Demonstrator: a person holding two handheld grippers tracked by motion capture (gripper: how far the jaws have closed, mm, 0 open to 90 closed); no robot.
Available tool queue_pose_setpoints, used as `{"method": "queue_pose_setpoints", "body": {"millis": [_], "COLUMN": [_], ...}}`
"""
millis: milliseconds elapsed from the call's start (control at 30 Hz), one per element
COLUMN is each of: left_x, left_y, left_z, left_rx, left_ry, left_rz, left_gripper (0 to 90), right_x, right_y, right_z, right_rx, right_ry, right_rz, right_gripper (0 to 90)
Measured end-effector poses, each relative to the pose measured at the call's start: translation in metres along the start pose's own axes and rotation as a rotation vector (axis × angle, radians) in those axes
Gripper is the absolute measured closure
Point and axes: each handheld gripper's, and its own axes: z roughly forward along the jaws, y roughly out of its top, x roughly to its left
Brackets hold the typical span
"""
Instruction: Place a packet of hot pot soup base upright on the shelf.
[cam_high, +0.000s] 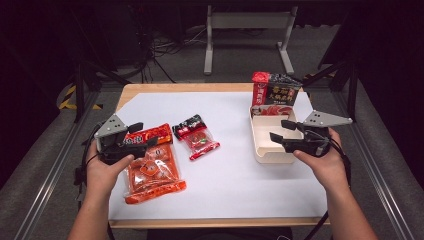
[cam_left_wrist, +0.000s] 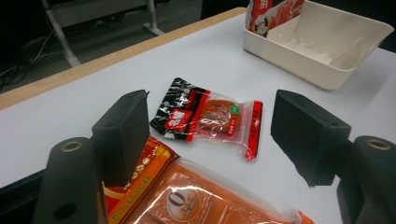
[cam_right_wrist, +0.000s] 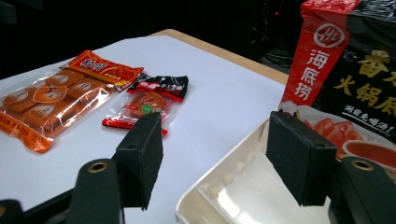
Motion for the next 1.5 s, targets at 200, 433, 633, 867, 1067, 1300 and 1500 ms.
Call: {"method": "queue_pose_setpoints", "body": {"millis": [200, 433, 633, 867, 1067, 1300, 1500], "left_x": [0.012, 0.027, 0.043, 0.066, 0.085, 0.097, 0.105], "left_y": [-0.003, -0.013, -0.028, -0.051, -0.066, -0.076, -0.083], "left_z": [-0.001, 0.003, 0.009, 0.019, 0.024, 0.030, 0.032], "left_rx": [0.008, 0.003, -0.012, -0.007, 0.037, 0.074, 0.116], "left_ry": [0.029, 0.081, 0.134, 0.208, 0.283, 0.312, 0.326], "left_rz": [-0.029, -0.071, -0.093, -0.175, -0.228, -0.261, -0.292], "left_gripper": [26.2, 24.8, 24.7, 24.0, 21.7, 19.7, 19.8], "right_x": [0.005, 0.004, 0.005, 0.006, 0.008, 0.011, 0.014], "right_y": [-0.005, -0.008, -0.009, -0.010, -0.012, -0.014, -0.017], "right_z": [0.004, 0.007, 0.009, 0.011, 0.013, 0.015, 0.018], "right_rx": [0.014, 0.011, 0.007, 0.009, 0.021, 0.034, 0.050], "right_ry": [0.019, 0.019, 0.023, 0.024, 0.024, 0.020, 0.024], "right_rz": [-0.007, -0.011, -0.017, -0.026, -0.028, -0.033, -0.042], "right_gripper": [37.5, 36.5, 36.0, 35.3, 34.8, 34.5, 34.1]}}
